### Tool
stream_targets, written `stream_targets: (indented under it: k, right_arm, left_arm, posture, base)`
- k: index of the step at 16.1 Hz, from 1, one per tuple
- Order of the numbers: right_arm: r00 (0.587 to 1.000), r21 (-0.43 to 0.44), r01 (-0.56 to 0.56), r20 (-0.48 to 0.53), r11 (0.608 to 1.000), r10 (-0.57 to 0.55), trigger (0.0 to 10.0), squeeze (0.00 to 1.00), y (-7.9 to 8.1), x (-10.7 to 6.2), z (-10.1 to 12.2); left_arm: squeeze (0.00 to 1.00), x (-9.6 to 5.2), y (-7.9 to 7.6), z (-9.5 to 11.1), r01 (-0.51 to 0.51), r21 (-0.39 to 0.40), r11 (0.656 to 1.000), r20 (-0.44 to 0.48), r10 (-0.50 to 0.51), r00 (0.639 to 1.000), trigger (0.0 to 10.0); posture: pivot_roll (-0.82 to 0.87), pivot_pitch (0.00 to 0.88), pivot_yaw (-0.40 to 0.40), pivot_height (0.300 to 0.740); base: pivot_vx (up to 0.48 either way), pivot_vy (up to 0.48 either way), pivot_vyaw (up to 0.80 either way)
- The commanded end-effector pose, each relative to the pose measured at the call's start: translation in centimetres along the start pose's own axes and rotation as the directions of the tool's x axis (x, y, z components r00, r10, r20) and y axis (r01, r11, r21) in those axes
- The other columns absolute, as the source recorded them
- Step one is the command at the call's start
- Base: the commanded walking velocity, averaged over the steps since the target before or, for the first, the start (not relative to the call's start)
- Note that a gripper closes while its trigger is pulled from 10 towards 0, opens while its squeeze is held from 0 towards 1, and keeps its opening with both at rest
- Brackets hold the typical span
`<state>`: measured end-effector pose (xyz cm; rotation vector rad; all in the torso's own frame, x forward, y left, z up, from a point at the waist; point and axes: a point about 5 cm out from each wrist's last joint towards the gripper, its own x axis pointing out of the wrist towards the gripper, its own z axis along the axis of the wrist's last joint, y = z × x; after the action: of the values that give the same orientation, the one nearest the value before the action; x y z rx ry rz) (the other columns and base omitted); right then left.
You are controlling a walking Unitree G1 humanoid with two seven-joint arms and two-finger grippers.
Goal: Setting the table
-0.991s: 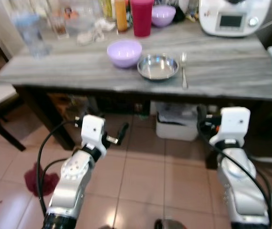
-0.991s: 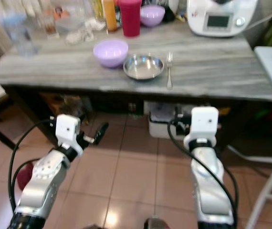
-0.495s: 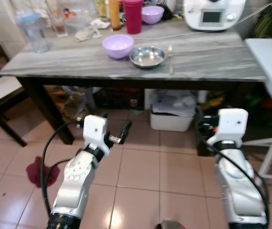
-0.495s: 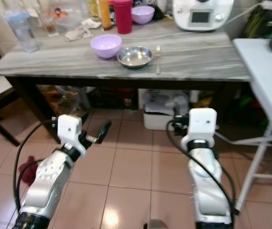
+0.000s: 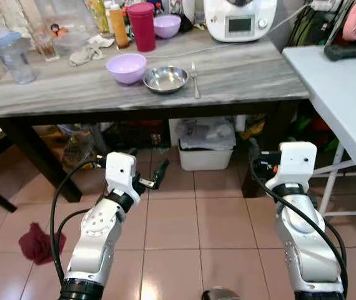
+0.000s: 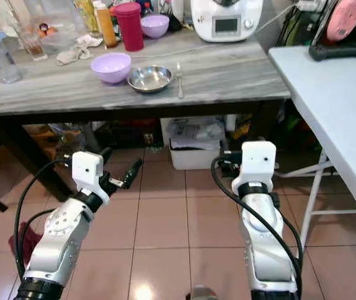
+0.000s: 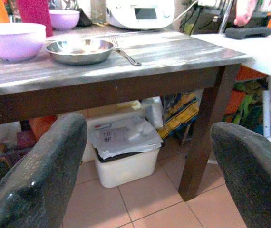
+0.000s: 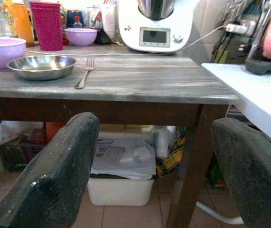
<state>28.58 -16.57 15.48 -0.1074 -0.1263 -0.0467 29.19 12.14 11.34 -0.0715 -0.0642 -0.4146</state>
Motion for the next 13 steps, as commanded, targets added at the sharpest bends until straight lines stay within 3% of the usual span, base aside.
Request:
stream_targets:
  k: [1, 9, 13]
  right_arm:
    - [1.0, 0.009, 0.007, 0.0, 1.0, -0.007, 10.0, 0.0, -0.05, -0.05, 0.04]
    - [1.0, 0.013, 0.007, -0.001, 1.0, -0.007, 10.0, 0.0, -0.04, -0.02, 0.01]
    - [1.0, 0.012, 0.007, -0.006, 1.0, -0.007, 10.0, 0.0, -0.11, -0.06, -0.08]
  left_arm:
    - [0.0, 0.02, -0.07, 0.05, 0.013, 0.003, 1.0, -0.002, -0.013, 1.0, 10.0]
    - [0.0, 0.17, -0.31, 0.08, 0.025, 0.002, 1.0, -0.002, -0.025, 1.0, 10.0]
    - [0.0, 0.2, -0.44, 0.11, 0.03, 0.001, 1.0, -0.003, -0.03, 1.0, 10.0]
  posture:
    - [-0.27, 0.103, 0.077, 0.74]
    - [-0.27, 0.104, 0.081, 0.74]
    - [-0.27, 0.105, 0.079, 0.74]
  base:
    - [0.0, -0.326, 0.0]
    - [0.0, -0.35, 0.0]
    - [0.0, -0.355, -0.5]
